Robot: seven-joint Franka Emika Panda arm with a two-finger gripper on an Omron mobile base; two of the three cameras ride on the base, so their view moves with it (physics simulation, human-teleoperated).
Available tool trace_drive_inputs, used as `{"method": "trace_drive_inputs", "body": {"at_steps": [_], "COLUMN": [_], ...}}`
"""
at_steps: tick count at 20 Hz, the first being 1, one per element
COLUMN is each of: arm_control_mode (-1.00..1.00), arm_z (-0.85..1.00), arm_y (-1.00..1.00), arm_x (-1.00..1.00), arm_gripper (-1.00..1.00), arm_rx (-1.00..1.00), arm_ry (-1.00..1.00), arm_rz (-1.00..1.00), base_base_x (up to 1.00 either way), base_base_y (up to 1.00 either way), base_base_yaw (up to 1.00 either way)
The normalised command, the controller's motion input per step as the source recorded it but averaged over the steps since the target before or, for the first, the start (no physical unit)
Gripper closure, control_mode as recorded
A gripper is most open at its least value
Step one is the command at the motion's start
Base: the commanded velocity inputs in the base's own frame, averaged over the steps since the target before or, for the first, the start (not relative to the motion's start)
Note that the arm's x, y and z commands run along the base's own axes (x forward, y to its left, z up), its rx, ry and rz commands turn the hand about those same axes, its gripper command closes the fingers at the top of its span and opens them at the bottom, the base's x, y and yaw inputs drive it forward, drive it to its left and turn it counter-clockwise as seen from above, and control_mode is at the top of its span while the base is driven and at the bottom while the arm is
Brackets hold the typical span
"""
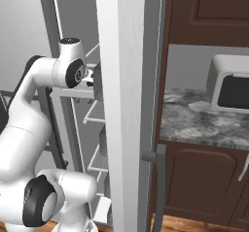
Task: Pick the cheese from the fridge and the cheese grater from the cabinet and place them next to the salad bowl.
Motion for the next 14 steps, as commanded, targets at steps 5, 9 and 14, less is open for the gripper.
{"method": "trace_drive_inputs", "body": {"at_steps": [5, 9, 14], "arm_control_mode": [-1.0, -1.0, -1.0], "arm_z": [-0.05, 0.2, 0.22], "arm_y": [-0.11, -0.12, 0.0], "arm_x": [0.15, 0.5, 0.66], "arm_gripper": [-1.0, -1.0, -1.0], "arm_rx": [0.0, 0.0, 0.0], "arm_ry": [-0.07, -0.05, 0.0], "arm_rz": [0.0, 0.0, 0.0], "base_base_x": [0.0, 0.0, 0.0], "base_base_y": [0.0, 0.0, 0.0], "base_base_yaw": [0.0, 0.0, 0.0]}}
